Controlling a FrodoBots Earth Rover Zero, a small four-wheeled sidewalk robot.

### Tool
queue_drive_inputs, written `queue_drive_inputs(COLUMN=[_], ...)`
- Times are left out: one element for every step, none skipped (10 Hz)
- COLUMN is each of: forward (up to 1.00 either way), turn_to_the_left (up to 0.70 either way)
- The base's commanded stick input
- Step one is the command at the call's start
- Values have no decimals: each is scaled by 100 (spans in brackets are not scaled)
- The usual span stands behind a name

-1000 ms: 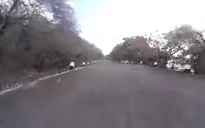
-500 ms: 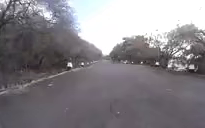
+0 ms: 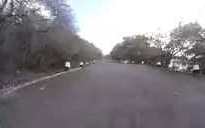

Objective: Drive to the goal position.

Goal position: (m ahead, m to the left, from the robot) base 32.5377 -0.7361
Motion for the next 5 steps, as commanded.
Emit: queue_drive_inputs(forward=[68, 68, 68, 68, 68], turn_to_the_left=[0, 0, 0, 0, 6])
